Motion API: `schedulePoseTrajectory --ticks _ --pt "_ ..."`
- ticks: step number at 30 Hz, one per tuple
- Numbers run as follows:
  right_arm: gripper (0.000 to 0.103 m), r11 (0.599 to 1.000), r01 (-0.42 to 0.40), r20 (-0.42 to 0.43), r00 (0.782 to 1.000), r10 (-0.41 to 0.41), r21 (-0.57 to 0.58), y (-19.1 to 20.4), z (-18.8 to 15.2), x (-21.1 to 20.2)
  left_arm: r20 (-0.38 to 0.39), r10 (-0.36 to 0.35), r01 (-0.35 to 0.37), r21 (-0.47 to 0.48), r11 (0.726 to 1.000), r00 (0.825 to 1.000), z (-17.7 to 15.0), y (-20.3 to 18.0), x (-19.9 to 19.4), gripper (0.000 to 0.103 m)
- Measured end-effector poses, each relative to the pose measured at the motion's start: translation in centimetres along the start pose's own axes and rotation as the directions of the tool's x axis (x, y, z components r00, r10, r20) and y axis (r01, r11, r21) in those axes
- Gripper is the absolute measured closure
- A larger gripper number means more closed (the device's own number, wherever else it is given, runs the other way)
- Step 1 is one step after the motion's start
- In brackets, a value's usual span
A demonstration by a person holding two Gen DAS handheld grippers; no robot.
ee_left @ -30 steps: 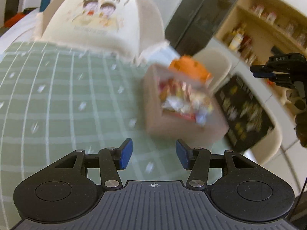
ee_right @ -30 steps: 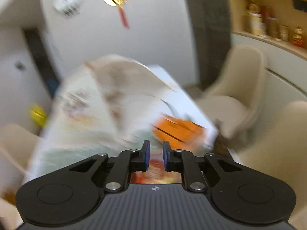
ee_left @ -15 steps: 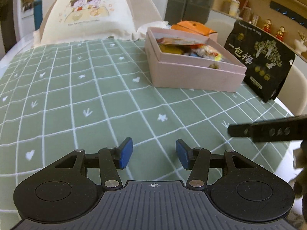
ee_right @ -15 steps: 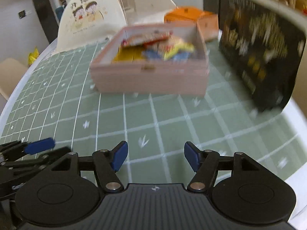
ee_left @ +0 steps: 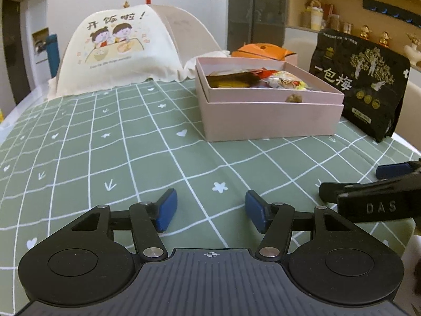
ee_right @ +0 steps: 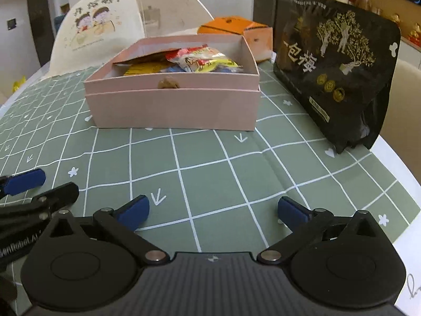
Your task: Organize snacks
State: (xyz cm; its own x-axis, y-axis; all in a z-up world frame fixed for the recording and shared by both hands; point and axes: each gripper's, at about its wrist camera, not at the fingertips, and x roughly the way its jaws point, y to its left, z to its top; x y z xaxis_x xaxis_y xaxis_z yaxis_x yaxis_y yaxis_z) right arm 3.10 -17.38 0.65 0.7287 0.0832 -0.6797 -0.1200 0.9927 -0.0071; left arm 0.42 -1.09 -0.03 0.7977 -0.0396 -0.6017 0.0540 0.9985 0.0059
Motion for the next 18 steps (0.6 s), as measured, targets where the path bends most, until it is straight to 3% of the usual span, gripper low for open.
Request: schedulePoseTrajectory --ticks 5,18 --pt "0.0 1.0 0.006 0.089 0.996 -0.006 0.002 0.43 -1.07 0.03 -0.002 -0.005 0.005 0.009 1.0 1.0 0.33 -0.26 0.49 0.037" --pt "0.0 1.0 0.009 0.089 0.996 -0.011 0.017 0.56 -0.95 0.2 -0.002 -0.005 0.005 0.014 1.0 1.0 0.33 -0.38 0.62 0.035"
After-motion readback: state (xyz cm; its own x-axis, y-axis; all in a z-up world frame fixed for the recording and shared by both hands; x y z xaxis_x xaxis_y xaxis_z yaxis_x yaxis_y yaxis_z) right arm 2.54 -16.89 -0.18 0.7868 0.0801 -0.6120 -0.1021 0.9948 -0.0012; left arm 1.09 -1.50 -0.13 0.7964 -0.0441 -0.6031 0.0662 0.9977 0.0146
